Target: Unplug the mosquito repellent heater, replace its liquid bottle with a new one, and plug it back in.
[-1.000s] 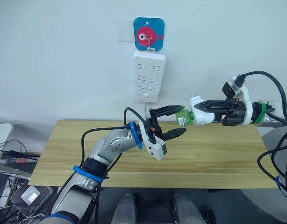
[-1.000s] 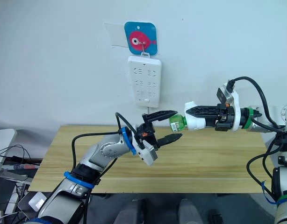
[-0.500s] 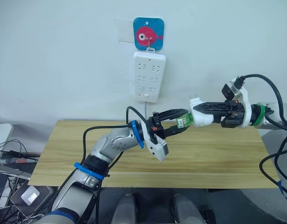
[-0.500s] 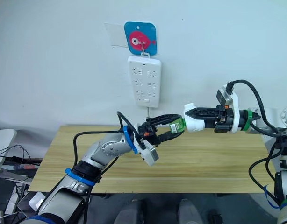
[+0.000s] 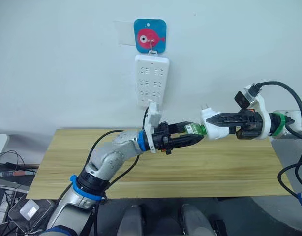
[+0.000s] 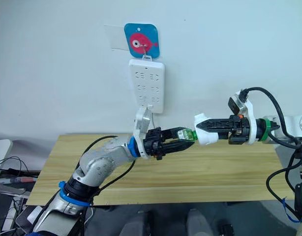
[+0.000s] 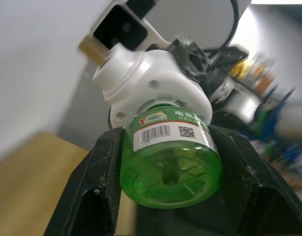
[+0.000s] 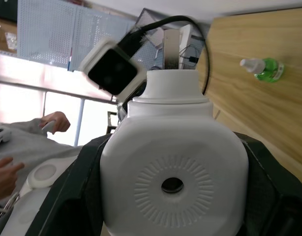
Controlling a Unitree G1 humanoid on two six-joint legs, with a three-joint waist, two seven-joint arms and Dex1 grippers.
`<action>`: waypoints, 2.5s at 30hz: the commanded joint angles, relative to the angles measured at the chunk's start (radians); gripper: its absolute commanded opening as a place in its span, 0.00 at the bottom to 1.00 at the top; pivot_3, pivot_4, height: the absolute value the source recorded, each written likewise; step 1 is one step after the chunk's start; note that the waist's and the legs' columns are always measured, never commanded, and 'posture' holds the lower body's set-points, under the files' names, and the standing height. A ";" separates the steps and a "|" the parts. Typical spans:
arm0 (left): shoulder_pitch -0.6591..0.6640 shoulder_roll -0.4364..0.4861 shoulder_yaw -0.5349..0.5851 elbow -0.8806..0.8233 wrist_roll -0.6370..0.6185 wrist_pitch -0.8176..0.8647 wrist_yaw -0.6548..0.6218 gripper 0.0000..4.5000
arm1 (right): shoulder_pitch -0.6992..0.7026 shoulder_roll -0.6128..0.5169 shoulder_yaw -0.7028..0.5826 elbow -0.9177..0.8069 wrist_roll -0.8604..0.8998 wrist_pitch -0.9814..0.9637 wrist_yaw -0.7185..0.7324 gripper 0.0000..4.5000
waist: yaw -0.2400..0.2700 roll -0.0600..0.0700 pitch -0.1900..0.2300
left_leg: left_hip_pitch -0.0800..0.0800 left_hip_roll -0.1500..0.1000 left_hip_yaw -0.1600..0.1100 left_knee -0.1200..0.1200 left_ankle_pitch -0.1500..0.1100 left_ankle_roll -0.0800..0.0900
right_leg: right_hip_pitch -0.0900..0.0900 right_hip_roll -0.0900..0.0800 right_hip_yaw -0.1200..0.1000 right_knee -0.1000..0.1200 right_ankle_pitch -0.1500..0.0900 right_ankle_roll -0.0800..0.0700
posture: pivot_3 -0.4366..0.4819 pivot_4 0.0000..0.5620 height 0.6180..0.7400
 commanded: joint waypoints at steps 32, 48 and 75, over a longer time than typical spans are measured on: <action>0.223 0.044 0.274 -0.108 -0.290 0.398 0.126 0.51 | 0.159 -0.013 0.248 0.165 -1.308 -0.530 0.100 0.67 | 0.017 0.002 0.001 | 0.007 -0.001 0.004 -0.002 0.000 0.000 | 0.004 0.000 0.005 -0.001 0.000 0.000 | 0.43 0.34 1.00; 0.244 0.046 0.281 -0.137 -0.278 0.400 0.135 0.51 | 0.127 0.141 0.146 0.399 -1.567 -0.655 0.203 0.67 | 0.041 0.002 0.001 | 0.009 -0.001 0.005 -0.003 0.000 -0.001 | 0.005 0.000 0.006 -0.001 0.000 0.000 | 0.45 0.33 1.00; 0.186 -0.082 0.144 -0.088 0.446 -0.209 0.023 0.51 | 0.240 0.374 -0.673 -0.408 -0.768 0.030 0.018 0.99 | 0.045 0.001 0.001 | 0.010 -0.001 0.005 -0.003 0.000 -0.001 | 0.007 0.004 0.006 -0.003 0.001 -0.002 | 0.33 0.32 1.00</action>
